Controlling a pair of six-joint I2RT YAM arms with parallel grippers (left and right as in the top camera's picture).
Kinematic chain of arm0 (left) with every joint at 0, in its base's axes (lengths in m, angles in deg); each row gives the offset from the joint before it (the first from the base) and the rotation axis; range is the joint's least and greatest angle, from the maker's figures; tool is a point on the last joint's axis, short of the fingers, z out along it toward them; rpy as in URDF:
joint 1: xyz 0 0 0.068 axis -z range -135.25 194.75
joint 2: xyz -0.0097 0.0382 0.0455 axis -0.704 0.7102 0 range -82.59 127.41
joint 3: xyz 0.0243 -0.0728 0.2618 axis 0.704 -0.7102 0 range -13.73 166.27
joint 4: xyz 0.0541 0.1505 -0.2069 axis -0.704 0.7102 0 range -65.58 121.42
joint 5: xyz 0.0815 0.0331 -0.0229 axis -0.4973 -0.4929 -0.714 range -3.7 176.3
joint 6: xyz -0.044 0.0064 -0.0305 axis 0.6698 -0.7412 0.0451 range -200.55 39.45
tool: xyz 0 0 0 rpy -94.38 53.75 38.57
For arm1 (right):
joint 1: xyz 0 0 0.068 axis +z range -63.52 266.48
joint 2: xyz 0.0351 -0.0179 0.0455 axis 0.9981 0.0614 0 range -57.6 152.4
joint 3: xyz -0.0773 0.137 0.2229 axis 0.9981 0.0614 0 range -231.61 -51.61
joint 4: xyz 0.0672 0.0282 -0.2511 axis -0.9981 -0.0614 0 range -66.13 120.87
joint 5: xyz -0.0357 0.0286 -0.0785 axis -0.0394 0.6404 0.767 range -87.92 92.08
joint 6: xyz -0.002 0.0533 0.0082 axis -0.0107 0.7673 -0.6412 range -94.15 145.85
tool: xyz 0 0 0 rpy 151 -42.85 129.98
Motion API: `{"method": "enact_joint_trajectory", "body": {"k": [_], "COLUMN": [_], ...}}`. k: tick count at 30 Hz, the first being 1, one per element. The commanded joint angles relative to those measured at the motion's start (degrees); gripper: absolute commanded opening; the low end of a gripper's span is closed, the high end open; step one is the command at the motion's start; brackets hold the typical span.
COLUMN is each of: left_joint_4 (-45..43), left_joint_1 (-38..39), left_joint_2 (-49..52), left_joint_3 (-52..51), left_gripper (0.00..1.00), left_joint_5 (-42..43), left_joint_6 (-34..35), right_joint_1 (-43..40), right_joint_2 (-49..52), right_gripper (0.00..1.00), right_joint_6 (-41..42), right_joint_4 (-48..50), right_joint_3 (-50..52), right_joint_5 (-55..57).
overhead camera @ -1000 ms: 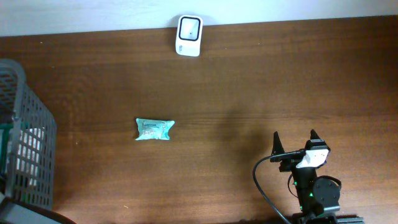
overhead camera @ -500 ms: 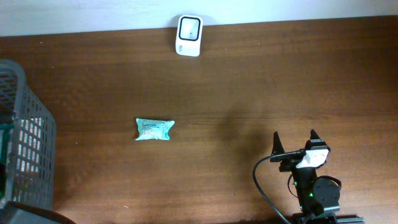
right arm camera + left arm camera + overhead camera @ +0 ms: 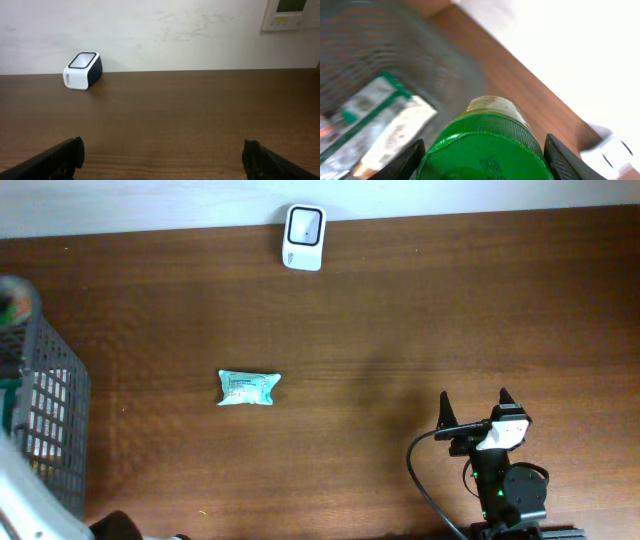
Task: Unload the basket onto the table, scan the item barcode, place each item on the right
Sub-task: 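Grasp the green-lidded jar in the basket with left gripper, then set the green-lidded jar down near the scanner with left gripper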
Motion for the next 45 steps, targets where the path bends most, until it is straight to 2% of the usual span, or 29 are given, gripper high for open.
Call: {"method": "enact_joint_trajectory", "body": {"k": [1,4,7,13,19,23,29,31,34,36,38,43,44,45], "left_joint_4": [0.61,1.20,2.86,2.93,-4.50,-5.75,-5.73,-5.75,-5.42,-3.13,0.87,18.84,21.11,21.11], "left_joint_1": [12.39,23.30,30.36,45.29,55.49,59.45,63.06,63.36,63.39,63.25,62.53,56.22,53.90,51.63], "left_joint_2": [-0.81,1.86,6.49,24.00,36.50,41.44,46.42,46.51,46.49,46.49,46.45,46.38,46.38,45.86], "left_joint_3": [0.92,-0.59,-0.63,-0.63,-0.63,-0.63,-0.66,-0.63,-0.37,2.64,8.83,35.98,42.27,46.38], "left_gripper": [0.39,0.40,0.40,0.40,0.41,0.41,0.42,0.52,0.80,0.87,0.88,0.87,0.87,0.87], "left_joint_5": [0.59,-1.33,-1.95,-1.73,2.03,2.23,2.19,2.21,2.78,2.58,1.49,-4.66,-4.48,-1.62], "left_joint_6": [-0.68,-0.68,-0.66,-0.63,-0.63,0.04,1.29,1.29,1.29,1.27,1.22,0.57,-0.13,-4.28], "right_joint_1": [-0.44,-0.44,-0.44,-0.44,-0.44,-0.44,-0.44,-0.44,-0.44,-0.44,-0.44,-0.44,-0.44,-0.44], "right_joint_2": [-0.37,-0.37,-0.37,-0.37,-0.37,-0.37,-0.37,-0.37,-0.37,-0.37,-0.37,-0.37,-0.37,-0.37], "right_gripper": [0.98,0.98,0.98,0.98,0.98,0.98,0.98,0.98,0.98,0.98,0.98,0.98,0.98,0.99], "right_joint_6": [0.15,0.15,0.15,0.15,0.15,0.15,0.15,0.15,0.15,0.15,0.15,0.15,0.15,0.15], "right_joint_4": [-0.37,-0.37,-0.37,-0.37,-0.37,-0.37,-0.37,-0.37,-0.37,-0.37,-0.37,-0.37,-0.37,-0.37], "right_joint_3": [0.31,0.31,0.31,0.31,0.31,0.31,0.31,0.31,0.31,0.31,0.31,0.31,0.31,0.31], "right_joint_5": [0.92,0.92,0.92,0.92,0.92,0.92,0.92,0.92,0.92,0.92,0.92,0.92,0.92,0.92]}}
